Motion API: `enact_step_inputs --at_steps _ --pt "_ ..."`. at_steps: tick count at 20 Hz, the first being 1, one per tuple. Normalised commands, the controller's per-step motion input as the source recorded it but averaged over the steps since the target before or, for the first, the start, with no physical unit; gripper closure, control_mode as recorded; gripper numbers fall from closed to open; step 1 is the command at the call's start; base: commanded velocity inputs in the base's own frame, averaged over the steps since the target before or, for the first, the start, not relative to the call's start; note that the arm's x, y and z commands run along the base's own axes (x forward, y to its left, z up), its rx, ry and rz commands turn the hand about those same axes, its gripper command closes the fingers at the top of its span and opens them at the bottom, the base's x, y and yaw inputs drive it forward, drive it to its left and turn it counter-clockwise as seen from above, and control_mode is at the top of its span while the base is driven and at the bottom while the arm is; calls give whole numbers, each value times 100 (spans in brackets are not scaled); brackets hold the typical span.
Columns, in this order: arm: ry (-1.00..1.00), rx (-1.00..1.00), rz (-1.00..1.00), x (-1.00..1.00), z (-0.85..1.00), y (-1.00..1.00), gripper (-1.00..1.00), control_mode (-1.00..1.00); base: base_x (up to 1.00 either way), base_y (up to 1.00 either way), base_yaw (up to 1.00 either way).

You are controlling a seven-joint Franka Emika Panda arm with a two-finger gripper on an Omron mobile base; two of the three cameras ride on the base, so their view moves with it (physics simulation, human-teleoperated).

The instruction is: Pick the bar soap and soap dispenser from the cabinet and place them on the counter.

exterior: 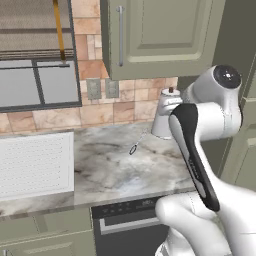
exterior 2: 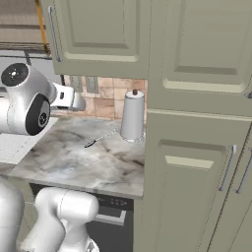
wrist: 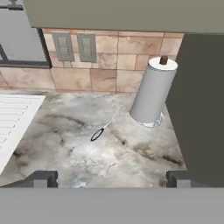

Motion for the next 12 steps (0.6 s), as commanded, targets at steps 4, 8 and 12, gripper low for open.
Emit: enact_step_inputs --at_steps 4,8,12 --pt "-21 0 0 -63 42 0 -100 -100 0 0 0" --pt "-24 0 0 -70 40 9 -100 -100 0 0 0" --pt "-24 0 1 -61 37 16 -100 -100 0 0 0"
